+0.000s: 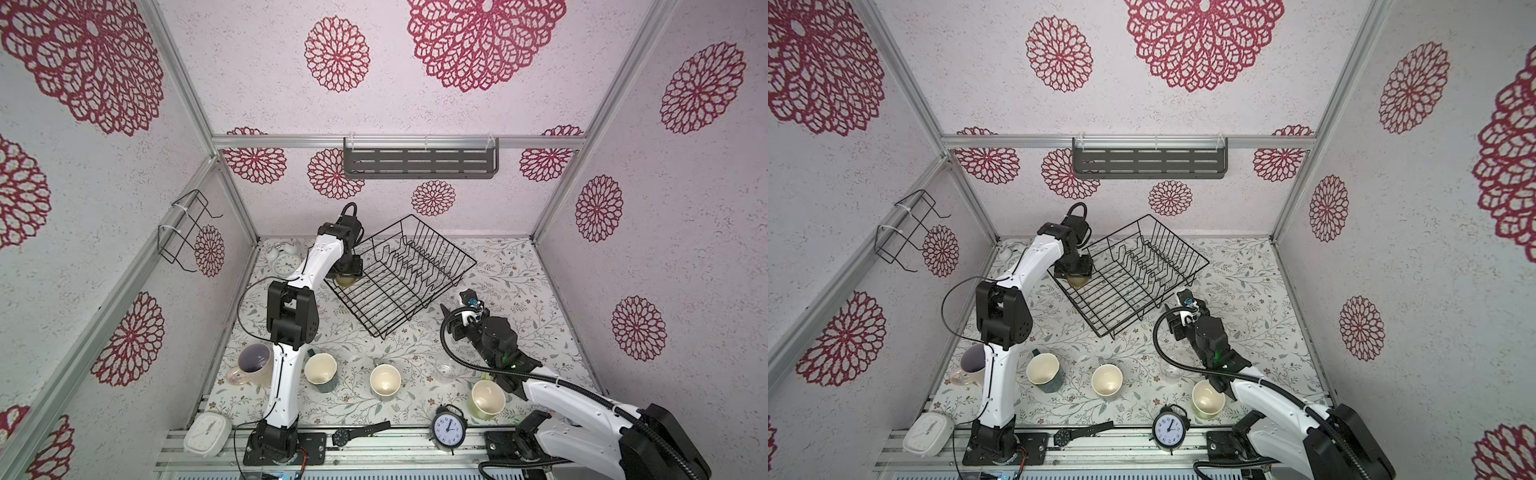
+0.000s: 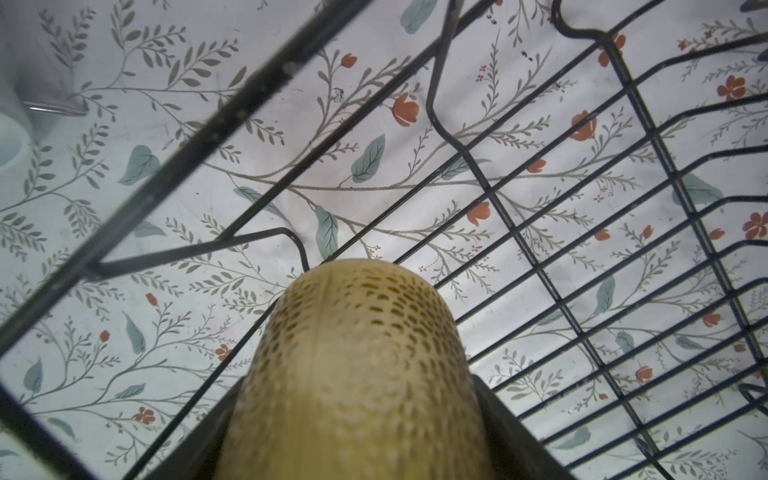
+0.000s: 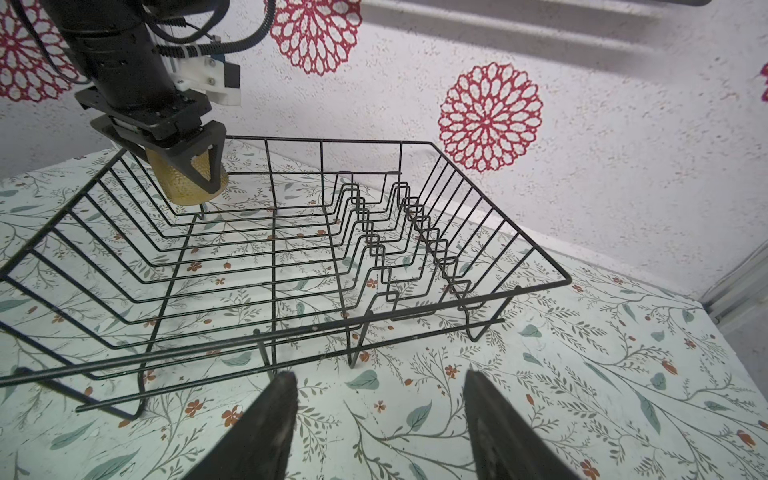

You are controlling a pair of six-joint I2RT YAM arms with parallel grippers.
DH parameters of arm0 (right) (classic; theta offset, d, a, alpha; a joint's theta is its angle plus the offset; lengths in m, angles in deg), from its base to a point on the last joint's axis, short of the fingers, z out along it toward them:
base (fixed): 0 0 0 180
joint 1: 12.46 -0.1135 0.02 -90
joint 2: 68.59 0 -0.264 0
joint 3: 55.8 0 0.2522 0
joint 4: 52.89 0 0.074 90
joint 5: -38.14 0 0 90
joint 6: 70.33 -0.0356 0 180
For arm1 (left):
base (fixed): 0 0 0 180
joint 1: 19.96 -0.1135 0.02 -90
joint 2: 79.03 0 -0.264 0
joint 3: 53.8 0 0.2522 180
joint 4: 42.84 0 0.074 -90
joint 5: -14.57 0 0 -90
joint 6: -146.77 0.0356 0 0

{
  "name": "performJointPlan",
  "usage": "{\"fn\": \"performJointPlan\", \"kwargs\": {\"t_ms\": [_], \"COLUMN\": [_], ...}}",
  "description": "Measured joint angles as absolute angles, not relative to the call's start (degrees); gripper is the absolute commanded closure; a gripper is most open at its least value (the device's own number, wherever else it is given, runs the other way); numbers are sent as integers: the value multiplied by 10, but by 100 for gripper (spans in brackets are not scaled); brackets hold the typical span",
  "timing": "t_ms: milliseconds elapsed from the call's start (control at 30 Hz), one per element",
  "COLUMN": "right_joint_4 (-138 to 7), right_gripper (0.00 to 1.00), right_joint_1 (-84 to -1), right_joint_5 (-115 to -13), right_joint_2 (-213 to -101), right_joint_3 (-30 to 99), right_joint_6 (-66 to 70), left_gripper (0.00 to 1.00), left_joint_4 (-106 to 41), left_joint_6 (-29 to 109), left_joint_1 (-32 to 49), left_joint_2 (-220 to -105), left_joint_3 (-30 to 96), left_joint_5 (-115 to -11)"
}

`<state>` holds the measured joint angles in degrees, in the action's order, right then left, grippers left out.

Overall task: Load cups into a dish rack
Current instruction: Place the cup upside down at the dish rack.

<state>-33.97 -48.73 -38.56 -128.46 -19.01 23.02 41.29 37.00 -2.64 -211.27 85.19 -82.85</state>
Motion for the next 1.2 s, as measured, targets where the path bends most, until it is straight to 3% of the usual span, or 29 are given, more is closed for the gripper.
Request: {"fn": "performJointPlan", "kwargs": {"t_ms": [567, 833, 1200], "right_joint_4": [-340, -344, -344], "right_gripper": [33, 33, 33], "right_joint_1": [-487, -487, -487], "right_joint_5": [-391, -390, -390], "right_joint_2": [-1294, -1291, -1282], "right_joint_3": [-175, -172, -173], "right_joint_6": [230, 229, 220], "left_gripper": [22, 7, 10], "left_joint_4": [386, 385, 371], "left_joint_6": [495, 506, 505], "left_joint_1": [-10, -9, -9], "left_joint_2": [-2128, -2151, -2135], "left_joint_3": [806, 811, 803], "left_joint_5": [-819, -806, -844]}}
